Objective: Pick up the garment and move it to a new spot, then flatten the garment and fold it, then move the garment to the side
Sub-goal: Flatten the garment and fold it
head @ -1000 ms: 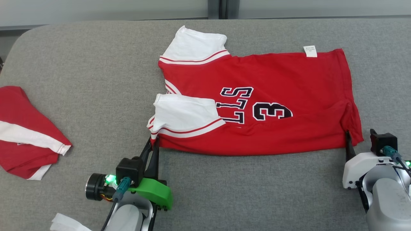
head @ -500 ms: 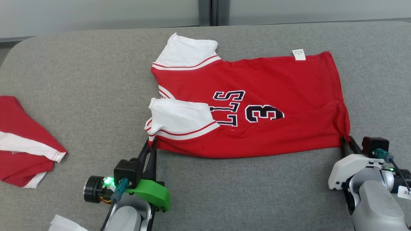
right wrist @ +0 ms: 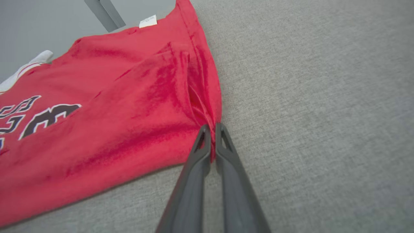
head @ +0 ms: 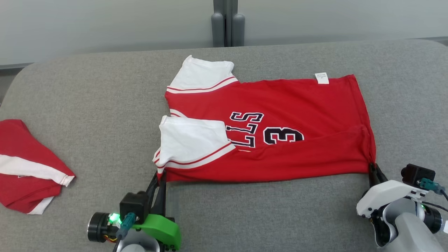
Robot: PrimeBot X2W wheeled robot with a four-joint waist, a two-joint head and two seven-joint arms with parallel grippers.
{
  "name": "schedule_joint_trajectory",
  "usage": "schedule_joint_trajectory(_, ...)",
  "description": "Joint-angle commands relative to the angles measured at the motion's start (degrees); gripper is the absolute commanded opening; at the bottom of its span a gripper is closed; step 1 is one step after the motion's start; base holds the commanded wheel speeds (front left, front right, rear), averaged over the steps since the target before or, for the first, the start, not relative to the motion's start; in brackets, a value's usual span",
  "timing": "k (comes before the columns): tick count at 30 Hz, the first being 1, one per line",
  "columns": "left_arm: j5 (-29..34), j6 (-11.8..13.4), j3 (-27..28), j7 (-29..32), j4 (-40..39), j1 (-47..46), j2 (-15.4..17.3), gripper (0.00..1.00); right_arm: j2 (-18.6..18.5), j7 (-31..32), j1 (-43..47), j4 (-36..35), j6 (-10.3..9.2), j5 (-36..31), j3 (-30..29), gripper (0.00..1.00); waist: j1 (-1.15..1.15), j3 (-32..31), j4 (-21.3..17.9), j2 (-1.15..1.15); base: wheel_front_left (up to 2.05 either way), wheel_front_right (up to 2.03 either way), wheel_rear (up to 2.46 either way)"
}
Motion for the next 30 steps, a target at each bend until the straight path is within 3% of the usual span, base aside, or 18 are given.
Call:
schedule_joint_trajectory(1,0.36,-0.44,0.33,0.03,-0.41,1.43,0.83,0.00,-1.17,2.14,2.61,-2.29,-0.12,3.33,1.55,0.00,0.00,-1.06,-0.48,0.00,0.00,0.00,0.00)
schedule_joint_trajectory(7,0.61,-0.94,0.51,0.03,-2.93,5.54,2.17,0.00,-5.81,11.18,11.80,-16.36,-0.13,15.25,5.71,0.00,0.00,-2.22,-0.84,0.00,0.00,0.00,0.00)
schedule_joint_trajectory(14,0.55,-1.78,-1.53,3.70,-5.05,8.65,2.81,0.01,-8.33,19.82,20.70,-29.72,-0.12,19.10,3.45,0.00,0.00,-2.60,-1.10,0.00,0.00,0.00,0.00)
schedule_joint_trajectory(15,0.59,-1.85,-1.87,4.56,-5.28,8.83,2.92,0.31,-8.33,21.05,21.68,-30.61,-0.12,18.44,2.72,0.00,0.00,-2.67,-1.07,0.00,0.00,0.00,0.00)
schedule_joint_trajectory(16,0.59,-1.83,-2.01,5.09,-5.36,8.88,3.00,0.48,-8.12,22.07,22.27,-30.95,-0.12,17.80,2.22,0.00,0.00,-2.74,-1.05,0.00,0.00,0.00,0.00)
schedule_joint_trajectory(17,0.84,-1.77,-2.26,5.62,-5.26,8.76,3.19,0.86,-8.02,22.81,22.73,-31.47,-0.12,15.98,1.64,0.42,0.00,-2.82,-1.04,0.00,0.00,0.00,0.00)
schedule_joint_trajectory(18,0.93,-1.75,-2.47,6.02,-5.12,8.57,3.24,1.00,-7.67,23.20,22.82,-31.97,-0.12,14.67,1.04,1.00,0.00,-2.85,-1.05,0.00,0.00,0.00,0.00)
schedule_joint_trajectory(25,0.84,0.23,-1.73,4.41,-5.37,5.53,2.75,1.00,-2.75,21.49,19.62,-35.29,-0.10,6.27,-6.14,1.00,0.00,-2.67,-1.37,0.00,0.00,0.00,0.00)
schedule_joint_trajectory(30,-0.66,1.45,0.89,0.31,-9.73,2.81,1.87,1.00,-1.40,16.24,17.36,-39.54,-0.11,0.28,-6.27,1.00,0.00,-2.04,-1.51,0.00,0.00,0.00,0.00)
